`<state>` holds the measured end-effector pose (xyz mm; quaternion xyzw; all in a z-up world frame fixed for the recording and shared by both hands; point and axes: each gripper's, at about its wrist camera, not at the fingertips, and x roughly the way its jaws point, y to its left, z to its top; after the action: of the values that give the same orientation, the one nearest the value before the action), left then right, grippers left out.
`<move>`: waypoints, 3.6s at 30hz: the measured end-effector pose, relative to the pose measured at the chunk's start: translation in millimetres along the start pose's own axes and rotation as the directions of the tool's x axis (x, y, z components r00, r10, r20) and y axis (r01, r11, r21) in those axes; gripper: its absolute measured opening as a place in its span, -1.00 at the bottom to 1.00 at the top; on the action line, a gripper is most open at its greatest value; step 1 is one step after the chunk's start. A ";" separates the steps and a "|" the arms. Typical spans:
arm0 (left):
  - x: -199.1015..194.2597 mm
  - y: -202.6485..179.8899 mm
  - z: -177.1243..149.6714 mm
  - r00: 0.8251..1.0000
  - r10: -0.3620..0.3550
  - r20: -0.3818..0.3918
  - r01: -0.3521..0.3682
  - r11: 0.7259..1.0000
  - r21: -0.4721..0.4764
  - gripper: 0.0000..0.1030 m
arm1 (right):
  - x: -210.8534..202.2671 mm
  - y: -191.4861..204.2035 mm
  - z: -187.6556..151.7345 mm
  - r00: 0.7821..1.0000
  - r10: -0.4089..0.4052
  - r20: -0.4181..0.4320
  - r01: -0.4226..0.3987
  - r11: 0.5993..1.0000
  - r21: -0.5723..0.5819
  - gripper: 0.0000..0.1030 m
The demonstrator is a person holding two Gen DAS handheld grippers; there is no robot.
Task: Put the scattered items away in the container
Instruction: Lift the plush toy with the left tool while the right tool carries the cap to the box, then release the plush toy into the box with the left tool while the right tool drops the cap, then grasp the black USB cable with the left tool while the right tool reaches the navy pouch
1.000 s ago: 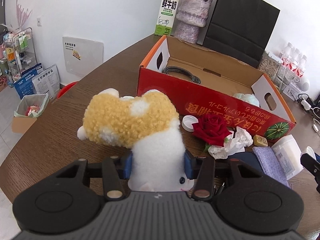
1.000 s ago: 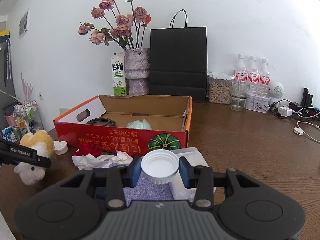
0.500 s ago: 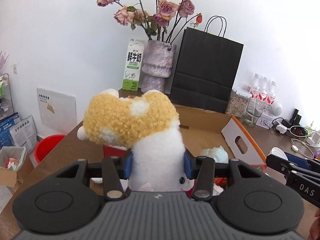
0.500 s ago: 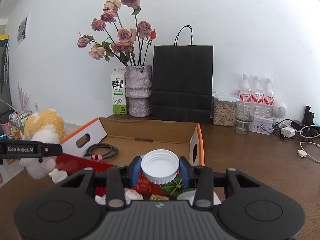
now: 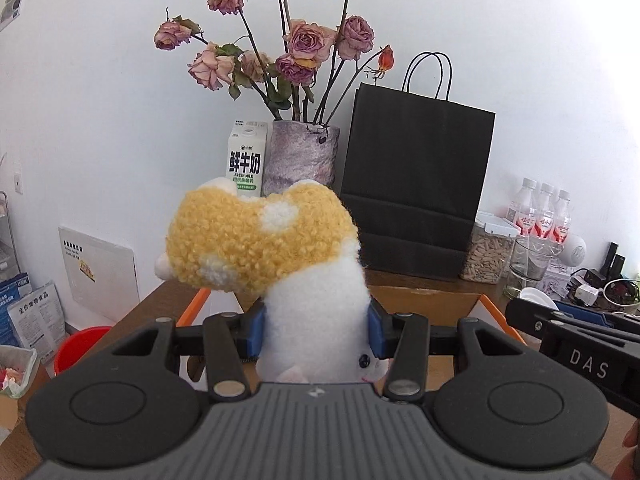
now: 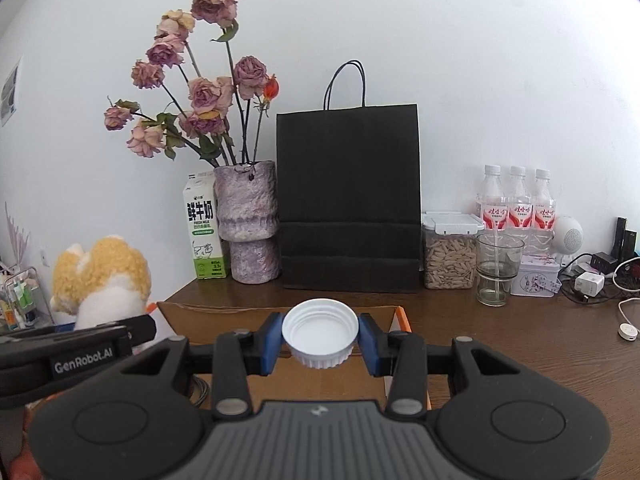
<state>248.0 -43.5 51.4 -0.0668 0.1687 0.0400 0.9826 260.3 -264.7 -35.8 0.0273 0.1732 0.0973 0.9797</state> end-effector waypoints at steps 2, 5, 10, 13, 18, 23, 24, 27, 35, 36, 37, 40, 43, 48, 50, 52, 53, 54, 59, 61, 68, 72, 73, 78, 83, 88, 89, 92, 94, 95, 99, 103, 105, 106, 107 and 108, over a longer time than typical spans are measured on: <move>10.6 1.3 -7.0 0.999 0.047 -0.020 -0.047 0.999 0.019 -0.06 | 10.1 -3.2 -9.4 1.000 0.000 -0.030 0.000 1.000 -0.002 -0.24; 21.7 5.1 -16.4 0.996 0.034 -0.081 -0.032 0.999 0.029 -0.06 | 20.2 -7.3 -18.2 0.998 0.001 -0.069 0.000 1.000 0.018 -0.24; 23.6 4.0 -25.0 0.995 0.024 -0.096 -0.019 0.998 0.053 -0.06 | 23.5 -4.1 -28.9 0.997 -0.014 -0.076 0.014 1.000 0.000 -0.24; 25.5 2.4 -30.3 0.993 0.019 -0.114 -0.012 0.998 0.067 -0.05 | 24.3 -2.8 -33.4 0.996 -0.021 -0.082 0.021 1.000 -0.008 -0.24; 28.3 1.9 -35.6 0.990 0.006 -0.138 0.004 0.997 0.073 -0.05 | 21.7 -2.8 -36.3 0.996 -0.022 -0.082 0.021 1.000 -0.011 -0.24; 29.7 3.4 -37.3 0.988 0.006 -0.152 0.005 0.997 0.072 -0.04 | 20.8 -0.5 -38.5 0.996 -0.021 -0.085 0.020 1.000 -0.017 -0.23; 29.5 3.5 -37.8 0.988 0.007 -0.154 0.005 0.997 0.074 -0.04 | 20.8 0.3 -39.0 0.996 -0.022 -0.087 0.020 1.000 -0.019 -0.23; 28.0 2.8 -39.0 0.988 0.007 -0.152 0.006 0.997 0.082 -0.02 | 20.6 1.9 -39.6 0.996 -0.023 -0.086 0.021 0.999 -0.024 -0.24; 12.8 4.1 -38.7 0.998 0.060 -0.030 -0.057 0.995 0.085 1.00 | 8.9 0.6 -38.0 0.998 -0.049 -0.035 0.049 0.999 -0.008 0.90; 11.1 4.7 -38.5 0.998 0.061 -0.019 -0.059 0.995 0.085 1.00 | 7.7 -0.2 -38.0 0.999 -0.044 -0.031 0.044 0.999 -0.003 1.00; 10.4 5.2 -38.0 0.998 0.059 -0.015 -0.058 0.995 0.084 1.00 | 6.6 -1.0 -38.1 0.999 -0.036 -0.029 0.036 0.999 0.004 1.00; 10.4 6.4 -36.8 0.998 0.059 -0.017 -0.057 0.995 0.082 1.00 | 5.9 -0.1 -38.6 0.999 -0.031 -0.030 0.031 1.000 0.001 1.00; 10.3 6.8 -36.3 0.998 0.063 -0.015 -0.062 0.995 0.083 1.00 | 4.3 1.1 -38.8 0.999 -0.030 -0.025 0.030 1.000 -0.004 1.00; 7.1 8.1 -37.5 0.998 0.058 -0.006 -0.057 0.995 0.080 1.00 | 0.2 2.1 -40.7 0.999 -0.036 -0.019 0.035 0.999 -0.012 1.00; 6.2 8.6 -37.6 0.999 0.053 -0.003 -0.052 0.996 0.078 1.00 | -1.9 1.6 -41.7 0.999 -0.038 -0.016 0.037 0.999 -0.015 1.00; 5.2 9.1 -37.7 0.999 0.049 -0.001 -0.049 0.996 0.078 1.00 | -4.3 1.3 -42.1 0.999 -0.039 -0.011 0.039 0.999 -0.017 1.00; 4.5 9.2 -38.1 0.999 0.046 0.001 -0.046 0.996 0.077 1.00 | -5.5 1.1 -42.4 0.999 -0.039 -0.008 0.039 0.999 -0.017 1.00; 3.8 9.2 -38.2 0.999 0.044 0.004 -0.044 0.996 0.077 1.00 | -6.8 0.8 -42.8 0.999 -0.040 -0.006 0.040 0.999 -0.017 1.00; -4.5 8.5 -40.0 0.999 0.024 0.042 -0.027 0.997 0.077 1.00 | -14.8 -0.9 -46.5 0.999 -0.036 0.011 0.036 0.999 -0.025 1.00; -9.1 7.7 -41.4 0.998 0.014 0.066 -0.019 0.996 0.084 1.00 | -19.3 -0.6 -47.1 0.999 -0.034 0.028 0.034 0.999 -0.031 1.00; -25.3 7.5 -48.1 0.991 -0.012 0.137 -0.001 0.996 0.094 1.00 | -34.4 -3.0 -50.3 0.997 -0.026 0.072 0.029 0.999 -0.040 1.00; -32.7 10.6 -51.7 0.986 0.000 0.165 -0.016 0.996 0.092 1.00 | -42.0 -4.3 -53.4 0.996 -0.029 0.082 0.033 0.998 -0.047 1.00; -34.7 11.7 -52.1 0.985 0.002 0.174 -0.018 0.996 0.089 1.00 | -44.0 -4.7 -53.1 0.996 -0.029 0.084 0.033 0.998 -0.046 1.00; -45.3 18.2 -45.4 0.981 0.010 0.196 -0.022 0.998 0.059 1.00 | -58.9 -7.7 -44.5 0.993 -0.027 0.111 0.031 0.999 -0.039 1.00; -60.6 23.9 -31.8 0.981 0.004 0.196 -0.014 0.999 0.048 1.00 | -73.0 -9.9 -30.4 0.993 -0.027 0.112 0.032 0.998 -0.046 1.00; -81.1 28.8 -19.7 0.982 0.003 0.189 -0.016 0.998 0.063 1.00 | -93.2 -9.1 -18.7 0.993 -0.021 0.114 0.029 0.997 -0.068 1.00; -85.3 30.3 -17.8 0.983 0.014 0.183 -0.027 0.998 0.065 1.00 | -97.9 -9.8 -18.2 0.993 -0.022 0.116 0.031 0.997 -0.070 1.00; -94.1 38.9 -16.3 0.988 0.011 0.152 -0.020 0.998 0.059 1.00 | -110.2 -13.7 -21.8 0.995 -0.027 0.095 0.034 0.997 -0.074 1.00; -98.8 46.9 -18.8 0.993 -0.004 0.121 -0.003 0.999 0.054 1.00 | -117.3 -17.1 -27.3 0.997 -0.025 0.068 0.030 0.997 -0.075 1.00; -100.4 50.1 -20.8 0.995 -0.004 0.102 -0.002 0.998 0.055 1.00 | -121.8 -19.3 -32.0 0.998 -0.022 0.053 0.026 0.997 -0.077 1.00; -105.5 63.2 -34.2 1.000 0.008 0.024 -0.010 0.998 0.062 1.00 | -136.4 -26.0 -52.0 1.000 -0.022 -0.002 0.022 0.996 -0.084 1.00; -110.5 73.4 -50.7 0.999 0.012 -0.052 -0.008 0.997 0.074 1.00 | -148.9 -32.4 -73.5 0.998 -0.018 -0.059 0.015 0.999 -0.051 1.00; -112.6 74.5 -59.0 0.995 0.008 -0.097 0.001 0.996 0.089 1.00 | -154.8 -35.2 -83.7 0.996 -0.011 -0.088 0.008 0.999 -0.033 1.00; -113.9 74.0 -63.0 0.992 -0.002 -0.123 0.014 0.995 0.095 1.00 | -157.8 -35.5 -89.0 0.995 -0.009 -0.100 0.006 1.000 -0.029 1.00; -115.7 73.1 -67.2 0.989 -0.012 -0.145 0.027 0.995 0.099 1.00 | -160.2 -34.9 -93.1 0.994 -0.007 -0.110 0.004 1.000 -0.028 1.00; -117.6 71.9 -70.9 0.987 -0.019 -0.162 0.036 0.994 0.103 1.00 | -163.0 -34.6 -97.4 0.993 -0.006 -0.119 0.003 1.000 -0.028 1.00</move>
<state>107.1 10.7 16.3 -0.0203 0.2481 0.0118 0.9685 82.8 -329.3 -75.8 0.0075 0.2301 0.0991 0.9681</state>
